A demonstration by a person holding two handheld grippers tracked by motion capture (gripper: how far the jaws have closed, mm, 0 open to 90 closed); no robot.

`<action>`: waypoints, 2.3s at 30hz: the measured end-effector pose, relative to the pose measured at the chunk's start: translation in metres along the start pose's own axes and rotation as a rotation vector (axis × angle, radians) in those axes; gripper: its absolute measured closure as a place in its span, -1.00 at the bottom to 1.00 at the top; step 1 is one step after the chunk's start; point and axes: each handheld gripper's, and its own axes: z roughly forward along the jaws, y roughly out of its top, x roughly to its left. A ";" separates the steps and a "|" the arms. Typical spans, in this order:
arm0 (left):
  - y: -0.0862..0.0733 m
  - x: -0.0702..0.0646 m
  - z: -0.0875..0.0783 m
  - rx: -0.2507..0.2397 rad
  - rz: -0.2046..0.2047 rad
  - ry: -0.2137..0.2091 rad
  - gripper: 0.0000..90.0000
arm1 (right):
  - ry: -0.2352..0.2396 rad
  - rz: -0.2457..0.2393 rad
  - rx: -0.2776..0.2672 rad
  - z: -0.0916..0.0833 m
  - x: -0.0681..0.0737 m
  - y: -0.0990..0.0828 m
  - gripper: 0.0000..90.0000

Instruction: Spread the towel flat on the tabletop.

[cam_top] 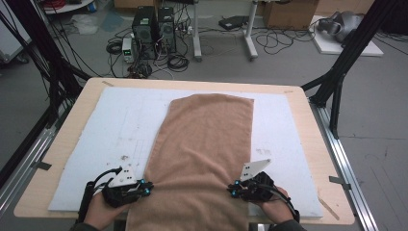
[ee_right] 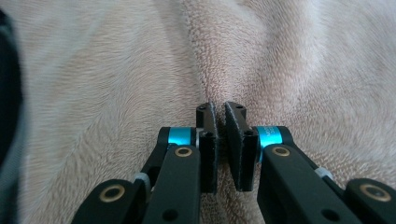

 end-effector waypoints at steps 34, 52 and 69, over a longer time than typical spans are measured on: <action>-0.005 -0.007 -0.006 -0.007 0.017 0.044 0.93 | 0.083 -0.080 0.009 0.021 0.019 0.015 0.99; 0.016 0.036 0.026 -0.027 -0.086 0.084 0.86 | -0.026 0.047 -0.022 0.022 -0.035 0.019 0.85; 0.007 0.011 -0.015 -0.106 -0.080 -0.020 0.71 | 0.117 -0.022 -0.080 -0.012 0.000 0.013 0.54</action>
